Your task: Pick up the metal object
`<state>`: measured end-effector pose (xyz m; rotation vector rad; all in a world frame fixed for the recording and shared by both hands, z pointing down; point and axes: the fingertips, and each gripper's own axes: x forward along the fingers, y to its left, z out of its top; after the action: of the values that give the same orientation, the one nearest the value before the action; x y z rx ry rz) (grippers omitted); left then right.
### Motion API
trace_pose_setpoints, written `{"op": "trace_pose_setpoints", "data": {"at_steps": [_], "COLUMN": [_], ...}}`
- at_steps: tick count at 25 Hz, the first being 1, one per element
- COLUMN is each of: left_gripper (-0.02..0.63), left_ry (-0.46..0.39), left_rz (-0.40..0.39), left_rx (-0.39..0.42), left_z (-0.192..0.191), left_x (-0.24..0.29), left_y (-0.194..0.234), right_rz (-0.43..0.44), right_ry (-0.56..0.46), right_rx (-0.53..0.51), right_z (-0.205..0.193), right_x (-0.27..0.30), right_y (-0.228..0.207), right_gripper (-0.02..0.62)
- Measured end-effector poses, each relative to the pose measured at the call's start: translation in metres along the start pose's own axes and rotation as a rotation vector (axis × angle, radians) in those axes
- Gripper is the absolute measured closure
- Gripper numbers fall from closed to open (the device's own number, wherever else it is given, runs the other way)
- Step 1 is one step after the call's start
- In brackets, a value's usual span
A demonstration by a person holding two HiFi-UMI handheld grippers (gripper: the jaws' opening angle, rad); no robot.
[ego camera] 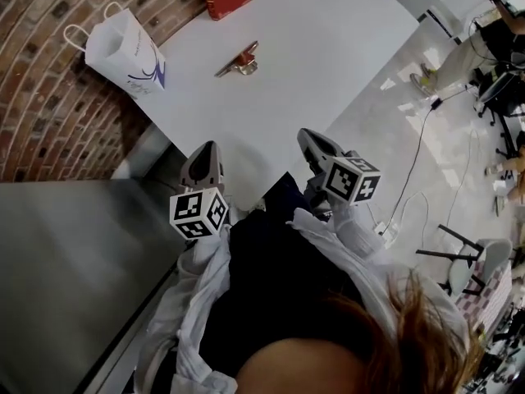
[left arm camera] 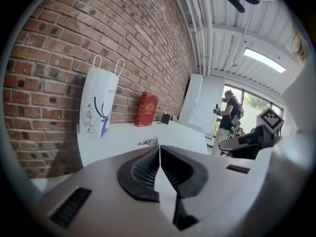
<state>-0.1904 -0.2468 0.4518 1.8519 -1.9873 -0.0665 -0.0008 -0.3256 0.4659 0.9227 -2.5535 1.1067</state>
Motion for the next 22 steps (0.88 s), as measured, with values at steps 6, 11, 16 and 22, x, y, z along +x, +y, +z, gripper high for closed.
{"op": "trace_pose_setpoints", "data": {"at_steps": [6, 11, 16, 22], "left_gripper": [0.584, 0.584, 0.584, 0.584], "left_ry": [0.003, 0.005, -0.008, -0.009], "left_rz": [0.083, 0.161, 0.229, 0.313], "left_rx": [-0.027, -0.051, -0.058, -0.088], "left_z": [0.012, 0.021, 0.027, 0.018], "left_x": [0.048, 0.077, 0.096, 0.109], "left_y": [0.017, 0.028, 0.037, 0.056], "right_rz": [0.041, 0.092, 0.18, 0.253], "right_ry": [0.068, 0.12, 0.141, 0.204], "right_rx": [0.016, 0.036, 0.205, 0.393], "right_z": [0.035, 0.062, 0.083, 0.081], "right_x": [0.059, 0.099, 0.135, 0.178], "right_y": [-0.024, -0.034, -0.035, -0.042], "right_gripper": [0.589, 0.589, 0.589, 0.518]}}
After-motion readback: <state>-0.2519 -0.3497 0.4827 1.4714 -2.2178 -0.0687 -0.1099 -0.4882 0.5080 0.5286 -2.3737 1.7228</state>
